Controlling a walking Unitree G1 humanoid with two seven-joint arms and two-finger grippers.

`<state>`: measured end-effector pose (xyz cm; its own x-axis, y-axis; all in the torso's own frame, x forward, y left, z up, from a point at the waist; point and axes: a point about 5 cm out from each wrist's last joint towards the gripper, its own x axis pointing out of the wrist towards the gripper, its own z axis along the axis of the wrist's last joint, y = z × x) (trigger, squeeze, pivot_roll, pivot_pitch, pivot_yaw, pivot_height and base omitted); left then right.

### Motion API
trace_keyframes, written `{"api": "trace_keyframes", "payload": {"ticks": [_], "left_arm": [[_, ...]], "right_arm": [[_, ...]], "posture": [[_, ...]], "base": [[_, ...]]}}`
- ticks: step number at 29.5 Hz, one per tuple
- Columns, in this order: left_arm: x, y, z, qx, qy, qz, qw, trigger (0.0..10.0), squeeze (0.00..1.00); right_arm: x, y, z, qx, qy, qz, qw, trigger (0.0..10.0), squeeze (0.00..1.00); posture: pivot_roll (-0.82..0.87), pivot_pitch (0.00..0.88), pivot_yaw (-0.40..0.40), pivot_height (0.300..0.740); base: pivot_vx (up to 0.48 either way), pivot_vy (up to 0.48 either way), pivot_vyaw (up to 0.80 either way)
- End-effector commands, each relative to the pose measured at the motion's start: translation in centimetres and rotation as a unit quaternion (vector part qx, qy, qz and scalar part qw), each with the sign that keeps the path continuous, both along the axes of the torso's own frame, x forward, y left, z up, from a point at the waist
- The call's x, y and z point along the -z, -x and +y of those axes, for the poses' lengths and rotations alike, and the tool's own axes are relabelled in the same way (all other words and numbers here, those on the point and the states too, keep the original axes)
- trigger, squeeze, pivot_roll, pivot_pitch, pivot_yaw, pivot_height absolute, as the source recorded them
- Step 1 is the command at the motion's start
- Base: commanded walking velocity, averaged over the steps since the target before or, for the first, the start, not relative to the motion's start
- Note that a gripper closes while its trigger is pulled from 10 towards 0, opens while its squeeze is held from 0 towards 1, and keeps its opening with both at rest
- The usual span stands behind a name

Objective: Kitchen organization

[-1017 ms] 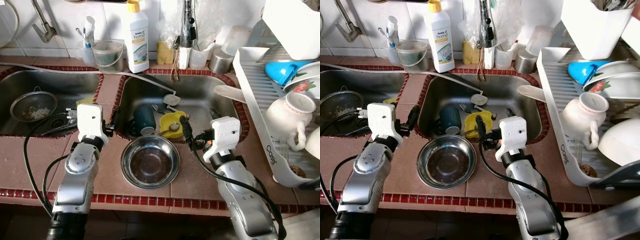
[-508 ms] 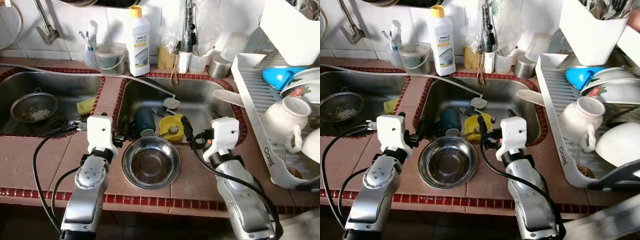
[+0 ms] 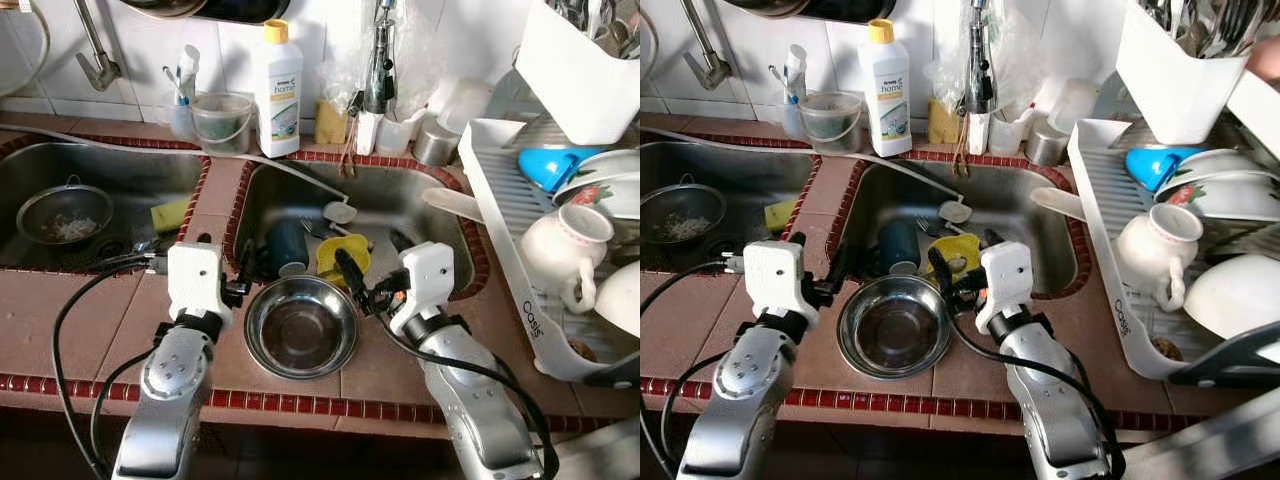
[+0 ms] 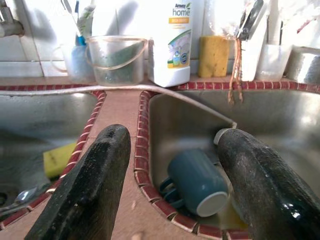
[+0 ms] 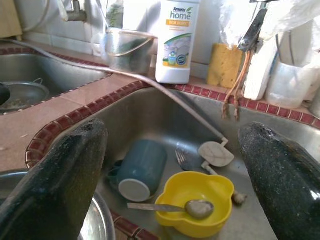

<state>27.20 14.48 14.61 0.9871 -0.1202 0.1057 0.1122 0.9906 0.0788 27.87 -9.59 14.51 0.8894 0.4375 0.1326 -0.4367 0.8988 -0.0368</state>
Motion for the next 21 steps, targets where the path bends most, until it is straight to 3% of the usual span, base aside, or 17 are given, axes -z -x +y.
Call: {"api": "trace_keyframes", "payload": {"ticks": [1,15,21], "left_arm": [[-0.4,0.2,-0.1,0.011,-0.009,-0.005,1.000,10.0,0.00],[-1.0,0.3,0.3,0.098,-0.051,-0.005,0.994,10.0,0.00],[-1.1,0.3,2.1,0.107,-0.070,-0.005,0.992,10.0,0.00]], "right_arm": [[0.4,0.3,0.2,-0.011,0.001,0.013,1.000,10.0,0.00],[1.7,1.4,1.1,-0.059,-0.016,0.061,0.996,10.0,0.00],[1.7,1.8,1.4,-0.070,-0.011,0.062,0.996,10.0,0.00]], "posture": [[-0.08,0.090,-0.060,0.740],[-0.07,0.104,-0.059,0.740],[-0.07,0.113,-0.057,0.740]], "base": [[0.000,0.000,0.00],[0.000,0.000,0.00],[0.000,0.000,0.00]]}}
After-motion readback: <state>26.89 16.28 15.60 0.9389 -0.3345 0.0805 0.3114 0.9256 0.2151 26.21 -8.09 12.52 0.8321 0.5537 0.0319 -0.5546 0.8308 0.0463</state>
